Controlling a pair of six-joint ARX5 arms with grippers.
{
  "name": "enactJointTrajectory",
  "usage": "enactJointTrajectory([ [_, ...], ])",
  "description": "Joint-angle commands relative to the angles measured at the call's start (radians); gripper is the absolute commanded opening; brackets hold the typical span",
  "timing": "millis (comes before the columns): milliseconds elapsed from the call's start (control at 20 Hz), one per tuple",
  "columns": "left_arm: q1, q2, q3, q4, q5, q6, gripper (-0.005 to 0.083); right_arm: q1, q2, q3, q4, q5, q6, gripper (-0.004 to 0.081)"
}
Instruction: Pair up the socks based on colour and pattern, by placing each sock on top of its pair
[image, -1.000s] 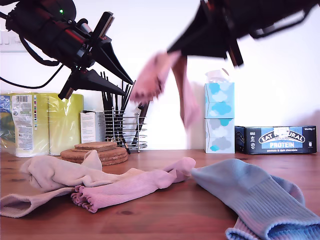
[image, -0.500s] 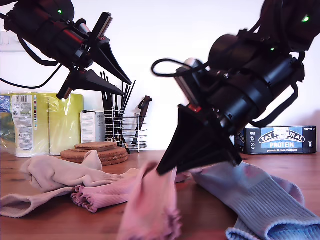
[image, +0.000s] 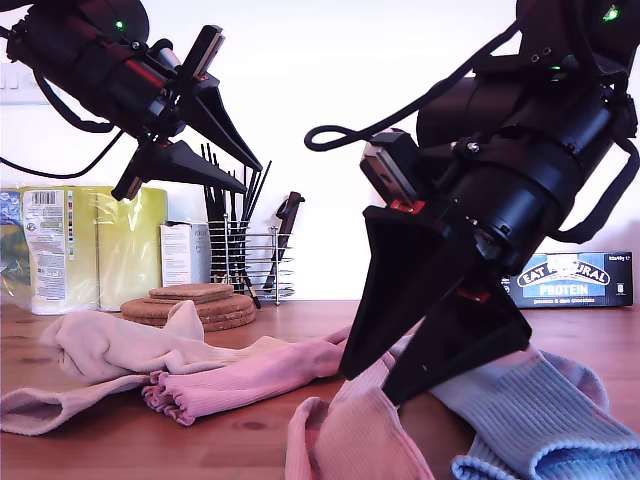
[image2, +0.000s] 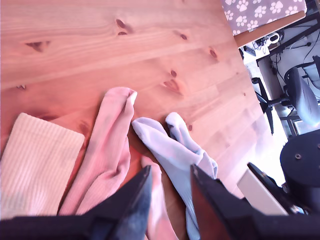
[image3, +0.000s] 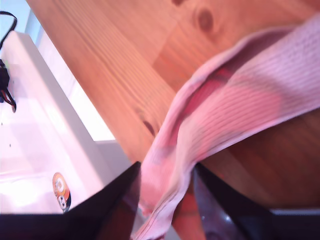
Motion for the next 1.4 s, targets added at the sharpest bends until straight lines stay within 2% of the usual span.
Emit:
enactJointTrajectory([
  [0,0.001,-0.008,0.006,-0.006,0.005,0.017,0.0218,0.002,0.002,-0.006,-0.032,-0.006,-0.016,0.0408],
  [100,0.0,-0.008,0.006,-0.026,0.005,0.039,0.0218,0.002,-0.016,-0.006,-0.077,-0.019,-0.057,0.0361],
  [200,0.0,-0.008,0.006,-0.041,0.005,0.061,0.0218,0.001,-0.053,-0.006,-0.105,-0.015,-0.086,0.0249],
  [300,0.0,-0.008,0.006,-0.048,0.004,0.078,0.0218,-0.01,-0.1,-0.005,-0.14,0.023,-0.11,0.0164],
  [400,0.0,-0.008,0.006,-0.057,0.003,0.095,0.0215,-0.019,-0.145,-0.005,-0.18,0.077,-0.117,0.0122],
  [450,0.0,-0.008,0.006,-0.07,0.003,0.136,0.0202,-0.024,-0.166,-0.005,-0.196,0.097,-0.131,0.008],
  [500,0.0,-0.008,0.006,-0.082,0.0,0.161,0.0137,-0.024,-0.18,-0.005,-0.193,0.107,-0.138,0.0016],
  [550,0.0,-0.008,0.006,-0.103,0.0,0.224,0.0017,-0.023,-0.188,-0.005,-0.17,0.113,-0.142,-0.0009],
  [650,0.0,-0.021,0.006,-0.159,-0.024,0.332,-0.0021,-0.022,-0.188,-0.006,-0.109,0.153,-0.141,-0.0012],
  [750,0.0,-0.057,0.005,-0.217,-0.118,0.416,-0.0022,-0.021,-0.192,-0.006,-0.061,0.192,-0.141,-0.0012],
  [950,0.012,-0.179,-0.023,-0.235,-0.212,0.465,-0.0021,-0.023,-0.237,-0.006,0.025,0.312,-0.146,-0.0012],
  [1200,0.026,-0.392,-0.226,-0.116,-0.242,0.473,-0.0022,0.007,-0.258,-0.013,0.11,0.391,-0.178,-0.0012],
  [1350,0.026,-0.508,-0.39,-0.023,-0.243,0.472,-0.0022,0.05,-0.304,-0.096,0.2,0.443,-0.158,-0.0012],
])
